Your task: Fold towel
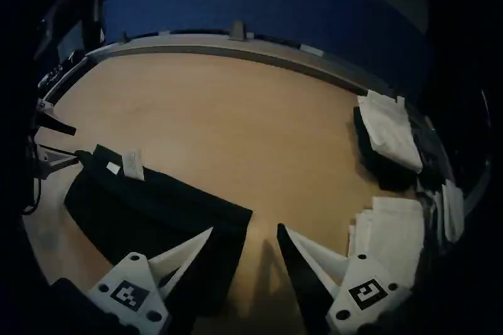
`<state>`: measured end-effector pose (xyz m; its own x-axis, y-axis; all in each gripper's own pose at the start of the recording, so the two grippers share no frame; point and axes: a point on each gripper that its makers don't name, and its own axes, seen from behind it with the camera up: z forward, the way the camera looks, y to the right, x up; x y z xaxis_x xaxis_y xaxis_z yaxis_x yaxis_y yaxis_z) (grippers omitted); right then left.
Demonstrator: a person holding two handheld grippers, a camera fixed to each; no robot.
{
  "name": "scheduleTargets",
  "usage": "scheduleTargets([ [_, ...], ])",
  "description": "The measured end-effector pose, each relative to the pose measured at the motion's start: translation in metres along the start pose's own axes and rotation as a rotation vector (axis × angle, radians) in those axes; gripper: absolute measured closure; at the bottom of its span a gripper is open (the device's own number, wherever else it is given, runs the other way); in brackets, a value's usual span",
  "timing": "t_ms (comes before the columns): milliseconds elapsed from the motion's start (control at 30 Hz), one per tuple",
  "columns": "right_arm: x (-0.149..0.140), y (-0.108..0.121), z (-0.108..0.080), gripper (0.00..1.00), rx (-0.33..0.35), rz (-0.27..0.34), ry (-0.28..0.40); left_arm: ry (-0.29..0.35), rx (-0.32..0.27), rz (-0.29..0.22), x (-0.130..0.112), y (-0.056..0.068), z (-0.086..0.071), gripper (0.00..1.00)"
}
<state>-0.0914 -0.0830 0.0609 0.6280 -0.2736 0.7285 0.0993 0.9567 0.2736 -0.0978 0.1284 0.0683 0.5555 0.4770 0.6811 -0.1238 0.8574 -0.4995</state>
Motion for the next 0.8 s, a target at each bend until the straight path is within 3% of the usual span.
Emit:
scheduleTargets([
  [100, 0.002, -0.001, -0.003, 0.21, 0.002, 0.001, 0.009, 0.018, 0.011, -0.009, 0.004, -0.004, -0.003, 0.06],
  [400, 0.007, -0.004, -0.012, 0.05, 0.015, -0.002, 0.033, 0.036, 0.016, -0.029, 0.006, -0.006, -0.011, 0.05],
  [800, -0.005, -0.01, -0.031, 0.04, 0.076, -0.013, 0.033, 0.054, 0.02, -0.066, -0.007, -0.002, -0.03, 0.05],
])
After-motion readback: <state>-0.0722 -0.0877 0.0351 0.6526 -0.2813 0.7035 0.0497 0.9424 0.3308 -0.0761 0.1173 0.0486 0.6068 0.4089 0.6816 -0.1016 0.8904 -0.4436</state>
